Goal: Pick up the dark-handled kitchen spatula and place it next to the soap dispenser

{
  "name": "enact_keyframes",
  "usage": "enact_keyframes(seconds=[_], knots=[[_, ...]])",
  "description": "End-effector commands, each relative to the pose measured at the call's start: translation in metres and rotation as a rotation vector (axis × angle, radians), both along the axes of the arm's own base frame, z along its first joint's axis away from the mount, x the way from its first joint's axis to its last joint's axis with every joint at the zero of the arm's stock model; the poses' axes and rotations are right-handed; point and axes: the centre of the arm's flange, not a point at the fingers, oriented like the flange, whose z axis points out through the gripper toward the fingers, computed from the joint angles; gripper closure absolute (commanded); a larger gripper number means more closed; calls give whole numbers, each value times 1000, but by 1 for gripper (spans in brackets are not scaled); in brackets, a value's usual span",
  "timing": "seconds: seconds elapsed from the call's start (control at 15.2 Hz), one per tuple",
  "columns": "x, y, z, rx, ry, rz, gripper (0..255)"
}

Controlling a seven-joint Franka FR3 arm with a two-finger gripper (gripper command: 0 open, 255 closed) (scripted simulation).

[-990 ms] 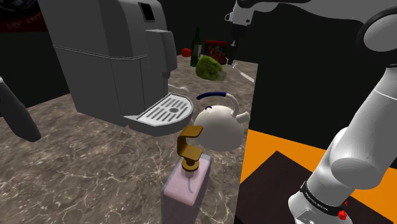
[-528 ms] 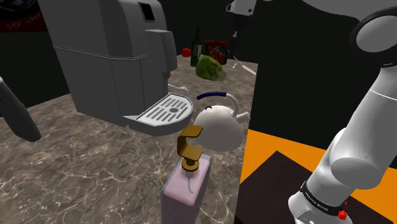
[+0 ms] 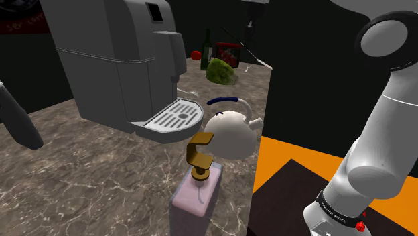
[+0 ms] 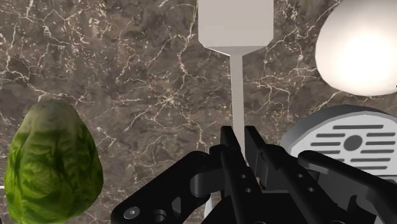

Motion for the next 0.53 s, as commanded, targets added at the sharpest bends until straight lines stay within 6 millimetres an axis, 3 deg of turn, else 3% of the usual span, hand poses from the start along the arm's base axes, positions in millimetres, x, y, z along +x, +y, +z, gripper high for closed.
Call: enact_keyframes(seconds=[0.0,0.13,0.46], knots=[[0,1,10,0,1,0,255],[0,1,19,0,1,0,255],[-36,56,19,0,1,0,255]])
